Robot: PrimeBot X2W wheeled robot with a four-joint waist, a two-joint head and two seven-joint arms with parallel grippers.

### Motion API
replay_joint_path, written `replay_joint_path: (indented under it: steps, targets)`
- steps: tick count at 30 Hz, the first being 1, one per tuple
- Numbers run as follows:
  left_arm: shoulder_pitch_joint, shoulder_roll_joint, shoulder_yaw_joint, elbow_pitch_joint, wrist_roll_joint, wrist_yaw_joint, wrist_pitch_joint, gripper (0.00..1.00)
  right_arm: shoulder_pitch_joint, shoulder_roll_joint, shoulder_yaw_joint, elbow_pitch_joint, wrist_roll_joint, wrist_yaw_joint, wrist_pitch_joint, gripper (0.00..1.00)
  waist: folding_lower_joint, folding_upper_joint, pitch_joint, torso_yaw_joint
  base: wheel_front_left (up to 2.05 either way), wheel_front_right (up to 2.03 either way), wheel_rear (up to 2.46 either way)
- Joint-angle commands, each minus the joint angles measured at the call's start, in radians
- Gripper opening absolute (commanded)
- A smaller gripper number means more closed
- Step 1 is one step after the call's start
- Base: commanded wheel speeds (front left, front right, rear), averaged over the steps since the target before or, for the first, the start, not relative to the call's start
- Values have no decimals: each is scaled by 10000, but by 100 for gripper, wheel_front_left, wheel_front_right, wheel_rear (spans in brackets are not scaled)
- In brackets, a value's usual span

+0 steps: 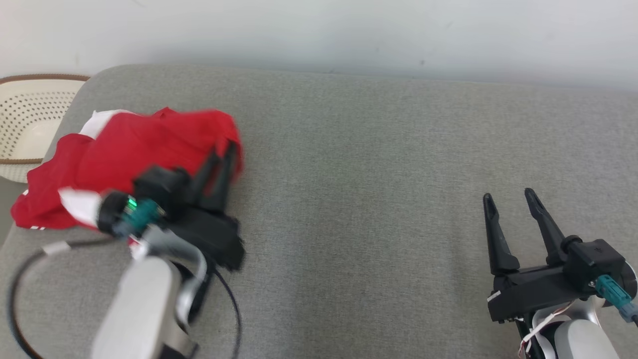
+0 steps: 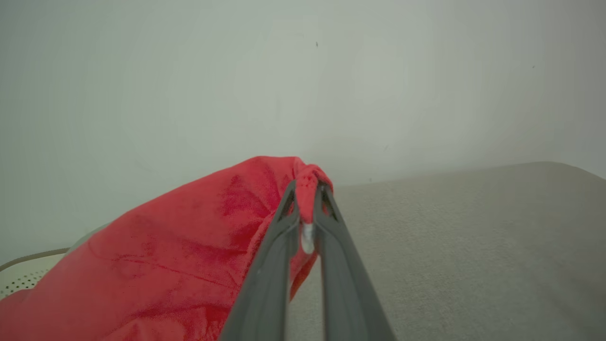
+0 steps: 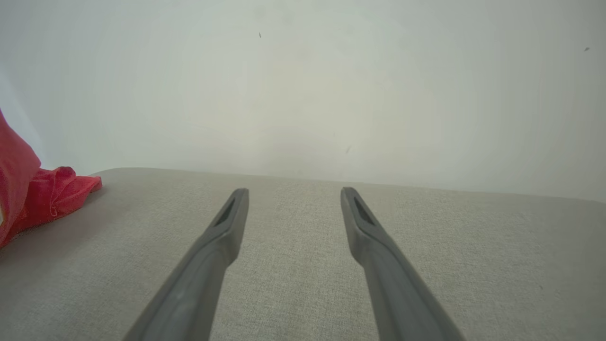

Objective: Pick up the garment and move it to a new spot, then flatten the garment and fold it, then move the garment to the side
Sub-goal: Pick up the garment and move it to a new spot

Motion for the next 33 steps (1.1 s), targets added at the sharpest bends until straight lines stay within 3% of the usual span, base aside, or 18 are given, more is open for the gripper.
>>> replay_joint_path:
  steps: [1,11,17,21,27,33]
  targets:
    - [538,-144,-298,-412,-58,-47,41,0,199,32,-112,-61,-79,6,19,100,0,-1,-21,-197,0,0,0]
    - [1647,-751,-2581,-1075,-544,-243,196,0,-24,151,-222,-181,-4,6,-18,100,0,-1,260,-1454,0,0,0]
    - [673,-811,-3920,-894,-1153,-17,-55,0,-355,270,-75,14,89,4,-223,100,0,-1,506,-2698,0,0,0]
    - [-247,-803,-4441,-592,-1676,396,-272,0,-485,382,120,237,183,4,-387,100,0,-1,663,-3516,0,0,0]
    - [-1602,-801,-4900,234,-2289,755,-628,0,-581,481,180,470,291,4,-562,100,0,-1,971,-4208,0,0,0]
    - [-2913,-795,-5380,2080,-3545,991,-1339,0,-759,611,333,735,398,4,-779,100,0,-1,1350,-4701,0,0,0]
